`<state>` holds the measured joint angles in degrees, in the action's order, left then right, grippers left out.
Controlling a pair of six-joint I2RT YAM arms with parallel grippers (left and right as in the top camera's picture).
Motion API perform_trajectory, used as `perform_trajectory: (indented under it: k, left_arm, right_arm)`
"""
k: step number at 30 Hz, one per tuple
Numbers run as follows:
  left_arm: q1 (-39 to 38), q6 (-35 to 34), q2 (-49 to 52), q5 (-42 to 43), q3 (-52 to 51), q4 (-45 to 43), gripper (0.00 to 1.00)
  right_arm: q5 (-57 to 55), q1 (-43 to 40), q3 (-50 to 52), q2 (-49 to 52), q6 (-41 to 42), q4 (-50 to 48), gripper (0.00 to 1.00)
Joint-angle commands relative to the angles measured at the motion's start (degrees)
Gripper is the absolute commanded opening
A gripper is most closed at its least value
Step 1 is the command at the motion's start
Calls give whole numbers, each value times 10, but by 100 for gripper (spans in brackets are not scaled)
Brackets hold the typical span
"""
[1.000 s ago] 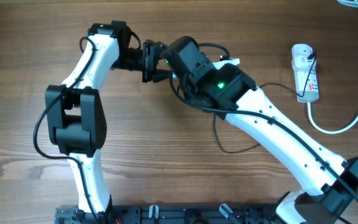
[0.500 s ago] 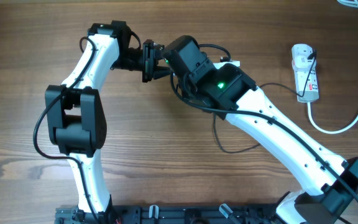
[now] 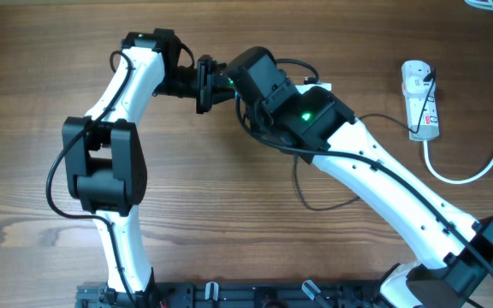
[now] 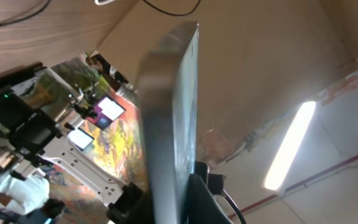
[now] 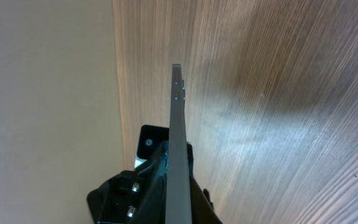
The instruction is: Plug charger to phone and switch on socket
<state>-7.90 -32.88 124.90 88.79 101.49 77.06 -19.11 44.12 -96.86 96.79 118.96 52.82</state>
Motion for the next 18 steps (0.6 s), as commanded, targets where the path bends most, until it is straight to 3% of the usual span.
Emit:
perform_trajectory:
  k: [1, 3, 6, 9, 12, 16, 18]
  left_arm:
    - [2, 5, -22, 15, 10, -3, 4]
    - [2, 5, -22, 15, 10, -3, 4]
    - [2, 5, -22, 14, 10, -3, 4]
    - [2, 5, -22, 11, 10, -3, 4]
    - [3, 19, -22, -14, 10, -3, 4]
    - [11, 26, -22, -69, 10, -3, 4]
    - [14, 27, -22, -81, 10, -3, 4]
  right_arm:
    - [16, 3, -11, -17, -5, 15, 17]
    - [11, 3, -11, -17, -15, 25, 38]
    - [-26, 3, -11, -17, -111, 25, 72]
    - [-44, 1, -11, -21, -202, 32, 96]
    - [-44, -1, -11, -36, -308, 44, 100]
    - [-29, -38, -11, -74, -531, 66, 100]
    - [-30, -65, -11, -87, -575, 95, 100]
